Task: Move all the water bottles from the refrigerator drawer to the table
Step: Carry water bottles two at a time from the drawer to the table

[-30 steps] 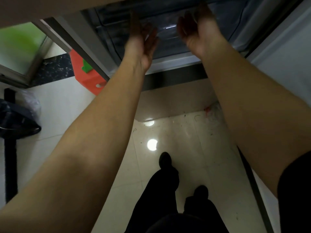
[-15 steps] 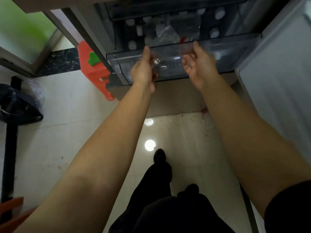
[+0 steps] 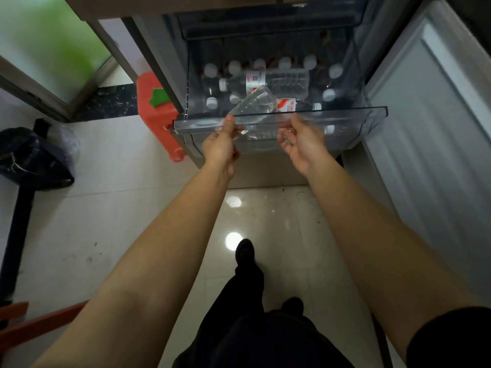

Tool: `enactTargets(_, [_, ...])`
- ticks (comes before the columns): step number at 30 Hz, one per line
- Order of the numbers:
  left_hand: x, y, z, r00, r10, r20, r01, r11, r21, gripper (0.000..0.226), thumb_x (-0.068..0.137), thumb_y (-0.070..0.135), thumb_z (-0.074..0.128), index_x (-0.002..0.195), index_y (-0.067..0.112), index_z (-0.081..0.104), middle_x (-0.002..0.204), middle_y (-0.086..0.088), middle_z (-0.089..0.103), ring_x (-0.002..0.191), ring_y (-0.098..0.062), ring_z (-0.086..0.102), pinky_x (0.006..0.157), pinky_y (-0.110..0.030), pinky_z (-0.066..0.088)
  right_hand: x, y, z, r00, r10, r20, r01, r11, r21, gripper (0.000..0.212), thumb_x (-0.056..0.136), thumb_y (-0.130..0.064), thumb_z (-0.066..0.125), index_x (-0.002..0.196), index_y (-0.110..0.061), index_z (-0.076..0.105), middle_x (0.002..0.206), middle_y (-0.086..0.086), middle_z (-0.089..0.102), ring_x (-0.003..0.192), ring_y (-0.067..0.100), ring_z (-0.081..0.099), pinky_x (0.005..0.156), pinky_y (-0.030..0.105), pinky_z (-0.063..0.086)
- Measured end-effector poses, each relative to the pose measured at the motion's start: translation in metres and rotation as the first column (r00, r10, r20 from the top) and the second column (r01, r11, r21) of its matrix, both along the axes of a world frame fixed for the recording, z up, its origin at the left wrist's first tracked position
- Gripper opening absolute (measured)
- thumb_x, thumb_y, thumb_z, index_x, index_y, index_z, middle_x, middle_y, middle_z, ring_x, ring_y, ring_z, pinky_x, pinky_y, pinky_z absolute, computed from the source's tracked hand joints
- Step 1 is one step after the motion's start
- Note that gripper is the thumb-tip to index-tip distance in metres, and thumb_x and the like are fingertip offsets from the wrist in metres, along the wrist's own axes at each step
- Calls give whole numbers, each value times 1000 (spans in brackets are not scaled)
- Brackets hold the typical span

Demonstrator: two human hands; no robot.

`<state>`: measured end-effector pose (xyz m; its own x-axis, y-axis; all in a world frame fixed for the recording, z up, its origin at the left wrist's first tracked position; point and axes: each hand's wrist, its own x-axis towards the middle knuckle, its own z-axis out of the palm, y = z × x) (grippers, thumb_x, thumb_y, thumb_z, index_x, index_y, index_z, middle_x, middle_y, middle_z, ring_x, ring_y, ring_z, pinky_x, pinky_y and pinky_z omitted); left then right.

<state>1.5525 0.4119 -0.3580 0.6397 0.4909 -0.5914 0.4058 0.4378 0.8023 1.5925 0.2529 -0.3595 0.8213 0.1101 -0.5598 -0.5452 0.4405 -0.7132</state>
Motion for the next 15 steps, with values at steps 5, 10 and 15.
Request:
enactTargets(5, [-8, 9, 9, 988, -143, -57, 153, 959, 238, 41, 91, 54, 61, 86, 13, 66, 83, -3, 74, 58, -12, 55, 58, -30, 50, -4, -2, 16, 997, 76, 2, -73, 960, -269, 27, 97, -35, 61, 108, -11, 64, 106, 5, 70, 99, 18, 69, 86, 30, 58])
enactTargets(10, [5, 32, 22, 936, -319, -146, 320, 607, 727, 48, 92, 54, 55, 66, 14, 60, 64, 0, 68, 67, -21, 65, 63, -34, 50, 5, -23, 33, 956, 295, -12, -153, 460, -875, 56, 77, -74, 64, 70, -20, 73, 69, -3, 72, 72, 16, 69, 67, 30, 49])
enactTargets(15, [43, 44, 49, 849, -482, -214, 359, 231, 904, 25, 92, 45, 59, 87, 20, 60, 82, 1, 67, 77, -20, 60, 61, -30, 39, 34, -24, 59, 924, 373, 89, 22, 181, -983, 32, 89, -52, 63, 78, -22, 66, 78, -5, 68, 85, 22, 65, 67, 29, 43])
